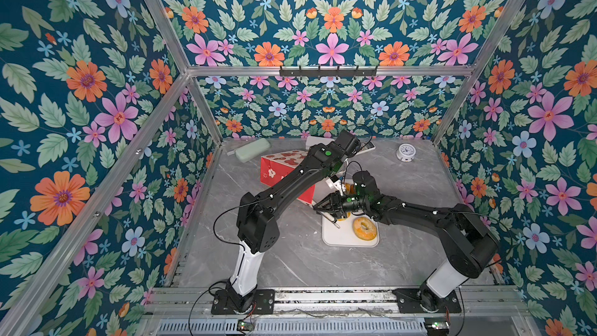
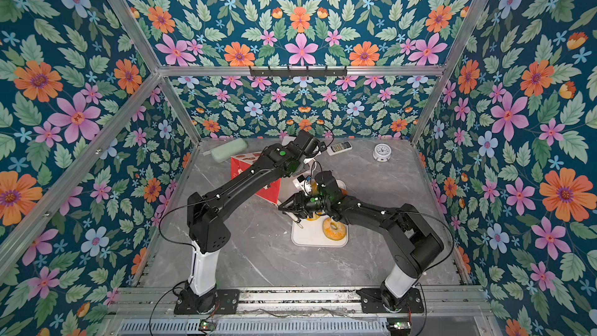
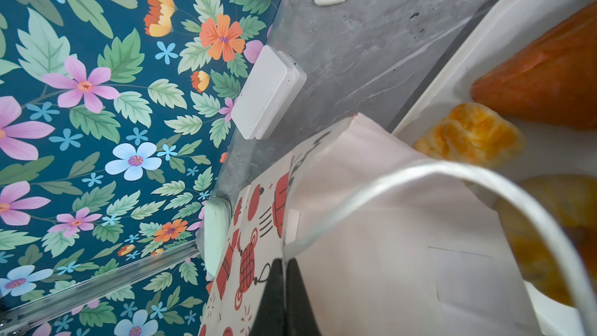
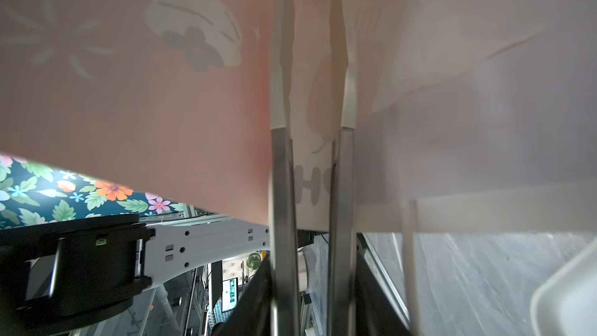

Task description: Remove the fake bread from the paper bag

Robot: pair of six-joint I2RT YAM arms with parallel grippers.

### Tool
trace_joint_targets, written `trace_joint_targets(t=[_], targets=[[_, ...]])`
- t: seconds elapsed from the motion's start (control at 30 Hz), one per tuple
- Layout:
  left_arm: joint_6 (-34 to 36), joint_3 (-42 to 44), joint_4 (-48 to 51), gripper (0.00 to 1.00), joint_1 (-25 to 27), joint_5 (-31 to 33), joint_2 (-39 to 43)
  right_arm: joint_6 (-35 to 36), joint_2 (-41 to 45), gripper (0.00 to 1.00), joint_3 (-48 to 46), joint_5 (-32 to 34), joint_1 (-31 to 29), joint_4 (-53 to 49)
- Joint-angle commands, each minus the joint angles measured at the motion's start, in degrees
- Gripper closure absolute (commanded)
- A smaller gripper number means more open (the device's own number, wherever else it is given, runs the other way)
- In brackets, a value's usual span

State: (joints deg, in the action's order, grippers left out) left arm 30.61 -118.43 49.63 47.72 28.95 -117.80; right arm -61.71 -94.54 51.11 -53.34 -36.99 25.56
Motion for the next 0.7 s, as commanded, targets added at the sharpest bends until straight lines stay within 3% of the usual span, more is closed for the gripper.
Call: trace_joint_targets(t=[0.0, 0.37, 0.53, 0.67], targets=[[1.4, -0.3, 2.0, 1.0, 0.2, 2.1, -0.5, -1.4, 0.0, 0.64, 0.1, -1.6, 0.0, 3.6], [2.2, -1.0, 0.9, 1.0, 0.7, 1.4, 0.9, -4.0, -3.7, 0.64, 0.0, -2.6, 0.0, 7.6], [1.1, 10.6, -8.6, 1.0, 0.7, 1.0, 6.9, 5.1, -1.1, 0.64, 1.1, 1.4, 0.0, -5.6], [0.6, 25.7, -21.6, 1.0, 0.7, 1.3, 15.5, 16.2, 3.3, 0.64, 3.1, 9.2, 0.0, -21.9]])
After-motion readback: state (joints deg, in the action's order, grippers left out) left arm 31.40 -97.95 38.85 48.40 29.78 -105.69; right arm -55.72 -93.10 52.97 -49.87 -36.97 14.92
